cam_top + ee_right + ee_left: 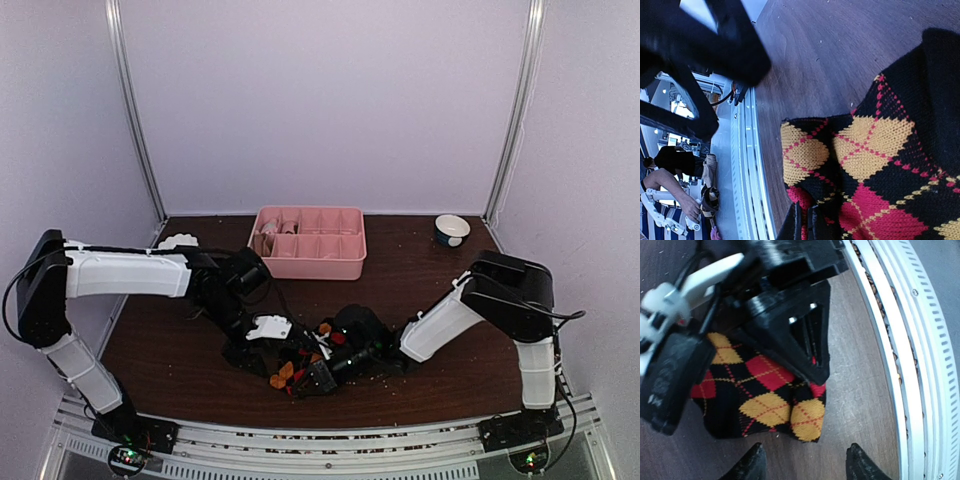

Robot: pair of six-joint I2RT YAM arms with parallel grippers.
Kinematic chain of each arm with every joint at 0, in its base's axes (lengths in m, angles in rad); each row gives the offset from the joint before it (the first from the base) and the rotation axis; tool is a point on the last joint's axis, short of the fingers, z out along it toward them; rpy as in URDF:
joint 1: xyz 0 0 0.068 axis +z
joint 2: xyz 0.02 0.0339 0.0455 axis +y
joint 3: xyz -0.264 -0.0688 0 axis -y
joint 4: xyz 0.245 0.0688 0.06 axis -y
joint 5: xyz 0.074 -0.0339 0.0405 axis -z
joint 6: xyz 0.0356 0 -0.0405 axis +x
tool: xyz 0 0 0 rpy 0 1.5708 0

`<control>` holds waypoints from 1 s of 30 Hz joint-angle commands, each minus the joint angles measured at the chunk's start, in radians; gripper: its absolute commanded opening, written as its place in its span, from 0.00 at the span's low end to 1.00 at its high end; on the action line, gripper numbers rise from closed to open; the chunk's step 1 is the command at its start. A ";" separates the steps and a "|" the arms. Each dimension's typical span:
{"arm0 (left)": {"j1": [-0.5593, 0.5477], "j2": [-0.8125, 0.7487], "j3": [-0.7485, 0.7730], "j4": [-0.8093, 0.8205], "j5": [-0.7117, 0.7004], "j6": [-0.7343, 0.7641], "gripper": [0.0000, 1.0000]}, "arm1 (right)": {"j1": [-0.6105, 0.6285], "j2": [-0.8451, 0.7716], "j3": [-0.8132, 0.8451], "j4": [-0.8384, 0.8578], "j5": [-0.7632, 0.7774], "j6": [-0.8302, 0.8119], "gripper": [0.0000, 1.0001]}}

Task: Roll the socks
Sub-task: Roll the sock at the center of the board.

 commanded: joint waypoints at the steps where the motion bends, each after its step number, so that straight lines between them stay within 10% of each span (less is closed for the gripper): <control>1: -0.033 0.035 -0.015 0.018 0.016 0.061 0.54 | -0.048 0.137 -0.120 -0.344 0.134 0.027 0.00; 14: -0.115 0.226 0.074 0.060 -0.179 0.009 0.40 | -0.054 0.123 -0.142 -0.342 0.139 0.013 0.00; 21: -0.118 0.249 0.111 0.031 -0.179 -0.001 0.06 | -0.073 0.102 -0.164 -0.346 0.179 -0.018 0.01; 30: -0.095 0.407 0.255 -0.138 -0.104 -0.059 0.00 | -0.081 -0.076 -0.284 -0.204 0.377 -0.070 0.29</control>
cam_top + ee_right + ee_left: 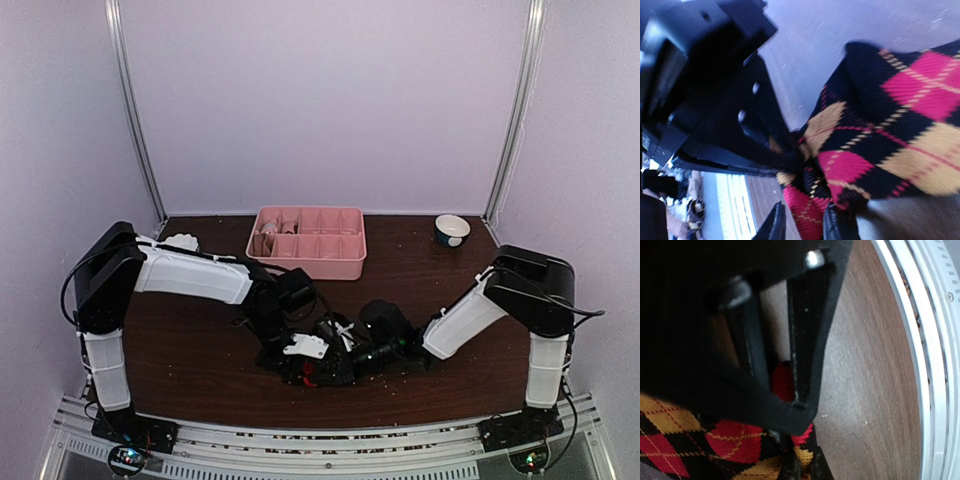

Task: Roll the socks
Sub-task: Roll the sock at the center of the board.

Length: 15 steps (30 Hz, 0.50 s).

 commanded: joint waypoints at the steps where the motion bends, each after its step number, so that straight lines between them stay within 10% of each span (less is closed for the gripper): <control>1: 0.031 0.102 0.061 -0.119 0.002 -0.058 0.00 | -0.023 0.020 -0.158 -0.227 0.291 -0.032 0.32; 7: 0.102 0.193 0.173 -0.248 0.112 -0.070 0.00 | -0.021 -0.133 -0.293 -0.066 0.468 -0.045 0.38; 10: 0.124 0.224 0.207 -0.294 0.146 -0.055 0.00 | -0.021 -0.211 -0.340 -0.048 0.570 -0.066 0.62; 12: 0.124 0.221 0.196 -0.291 0.138 -0.049 0.00 | -0.021 -0.274 -0.366 -0.051 0.662 -0.084 0.98; 14: 0.125 0.216 0.185 -0.287 0.138 -0.044 0.00 | -0.023 -0.342 -0.380 -0.092 0.791 -0.072 0.99; 15: 0.125 0.216 0.184 -0.286 0.136 -0.044 0.00 | -0.031 -0.373 -0.386 -0.095 0.821 -0.063 0.72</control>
